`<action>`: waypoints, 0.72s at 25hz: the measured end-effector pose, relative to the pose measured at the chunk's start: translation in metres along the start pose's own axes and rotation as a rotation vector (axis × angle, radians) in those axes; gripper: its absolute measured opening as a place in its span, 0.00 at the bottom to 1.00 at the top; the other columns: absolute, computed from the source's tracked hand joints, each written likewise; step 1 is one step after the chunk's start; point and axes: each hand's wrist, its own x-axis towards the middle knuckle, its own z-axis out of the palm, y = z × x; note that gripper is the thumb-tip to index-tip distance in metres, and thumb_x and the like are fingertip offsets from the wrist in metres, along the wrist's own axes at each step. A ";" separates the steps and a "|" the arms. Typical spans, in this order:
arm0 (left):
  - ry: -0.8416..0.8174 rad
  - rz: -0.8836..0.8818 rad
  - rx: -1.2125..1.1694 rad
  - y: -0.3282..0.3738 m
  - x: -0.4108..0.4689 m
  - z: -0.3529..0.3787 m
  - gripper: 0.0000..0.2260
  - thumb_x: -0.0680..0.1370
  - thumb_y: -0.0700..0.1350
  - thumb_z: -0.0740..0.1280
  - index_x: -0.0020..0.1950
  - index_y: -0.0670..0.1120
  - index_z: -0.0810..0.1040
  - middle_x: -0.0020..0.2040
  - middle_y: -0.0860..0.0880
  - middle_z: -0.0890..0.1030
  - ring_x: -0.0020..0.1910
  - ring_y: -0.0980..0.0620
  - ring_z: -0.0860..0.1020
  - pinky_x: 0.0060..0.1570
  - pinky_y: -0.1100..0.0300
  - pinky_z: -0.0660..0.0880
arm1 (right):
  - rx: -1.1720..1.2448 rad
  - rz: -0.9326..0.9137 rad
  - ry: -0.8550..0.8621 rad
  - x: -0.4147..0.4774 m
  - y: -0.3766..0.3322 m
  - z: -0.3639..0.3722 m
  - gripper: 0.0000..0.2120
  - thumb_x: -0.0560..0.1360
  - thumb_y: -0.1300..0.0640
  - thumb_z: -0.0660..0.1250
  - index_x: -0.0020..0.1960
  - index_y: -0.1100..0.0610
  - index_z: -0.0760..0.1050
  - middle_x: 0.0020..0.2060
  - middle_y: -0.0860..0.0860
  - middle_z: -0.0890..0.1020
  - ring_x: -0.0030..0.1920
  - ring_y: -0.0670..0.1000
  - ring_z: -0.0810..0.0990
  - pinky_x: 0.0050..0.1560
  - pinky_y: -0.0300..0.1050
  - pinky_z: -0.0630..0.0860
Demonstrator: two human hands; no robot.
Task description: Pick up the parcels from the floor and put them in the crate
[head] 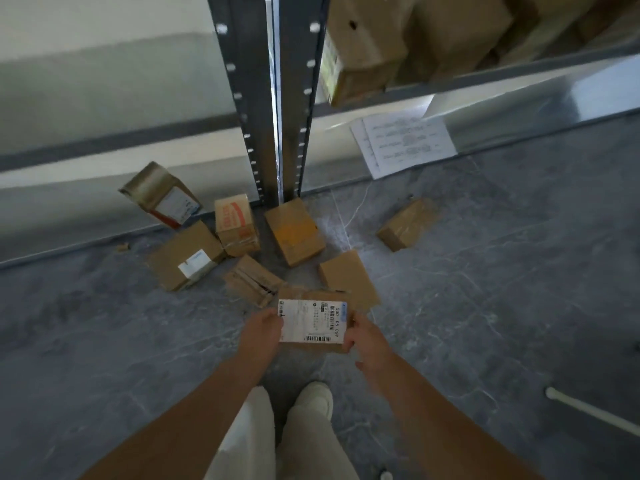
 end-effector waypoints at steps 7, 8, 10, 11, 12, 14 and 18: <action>-0.048 0.178 -0.258 0.164 -0.191 -0.084 0.09 0.82 0.44 0.60 0.46 0.43 0.78 0.44 0.47 0.85 0.36 0.53 0.85 0.32 0.61 0.80 | 0.088 -0.338 0.144 -0.237 -0.118 -0.085 0.29 0.72 0.73 0.57 0.70 0.53 0.70 0.60 0.58 0.79 0.56 0.57 0.80 0.50 0.53 0.75; -0.067 0.218 -0.269 0.181 -0.214 -0.093 0.09 0.82 0.44 0.61 0.47 0.43 0.78 0.44 0.47 0.85 0.36 0.53 0.85 0.32 0.61 0.80 | 0.078 -0.381 0.150 -0.264 -0.130 -0.093 0.28 0.73 0.71 0.58 0.68 0.49 0.70 0.57 0.56 0.80 0.53 0.55 0.80 0.49 0.52 0.75; -0.155 0.281 -0.331 0.217 -0.266 -0.116 0.11 0.82 0.46 0.62 0.50 0.40 0.79 0.44 0.44 0.86 0.40 0.47 0.86 0.39 0.51 0.83 | 0.069 -0.505 0.150 -0.322 -0.157 -0.112 0.25 0.73 0.68 0.58 0.64 0.46 0.72 0.54 0.55 0.82 0.51 0.54 0.81 0.43 0.50 0.77; -0.190 0.315 -0.362 0.233 -0.292 -0.128 0.11 0.81 0.48 0.64 0.50 0.40 0.80 0.43 0.43 0.86 0.42 0.44 0.86 0.43 0.45 0.83 | 0.074 -0.578 0.137 -0.349 -0.168 -0.120 0.24 0.74 0.68 0.59 0.63 0.45 0.72 0.55 0.55 0.82 0.51 0.53 0.82 0.41 0.48 0.78; -0.195 0.351 -0.381 0.250 -0.317 -0.141 0.12 0.81 0.49 0.65 0.49 0.40 0.80 0.42 0.43 0.86 0.42 0.43 0.85 0.45 0.43 0.82 | 0.070 -0.650 0.125 -0.375 -0.178 -0.129 0.23 0.75 0.68 0.59 0.62 0.45 0.72 0.55 0.54 0.82 0.52 0.52 0.82 0.41 0.46 0.78; -0.169 0.435 -0.414 0.273 -0.361 -0.160 0.13 0.80 0.50 0.66 0.51 0.40 0.80 0.43 0.42 0.86 0.44 0.42 0.85 0.44 0.43 0.82 | 0.041 -0.762 0.109 -0.426 -0.192 -0.143 0.22 0.77 0.65 0.59 0.64 0.44 0.72 0.54 0.51 0.82 0.50 0.46 0.83 0.39 0.41 0.77; -0.184 0.600 -0.470 0.297 -0.430 -0.179 0.15 0.82 0.50 0.62 0.58 0.40 0.79 0.47 0.40 0.85 0.47 0.41 0.85 0.43 0.48 0.83 | 0.040 -0.944 0.081 -0.492 -0.208 -0.156 0.16 0.81 0.60 0.57 0.65 0.45 0.72 0.51 0.48 0.82 0.46 0.41 0.83 0.34 0.34 0.77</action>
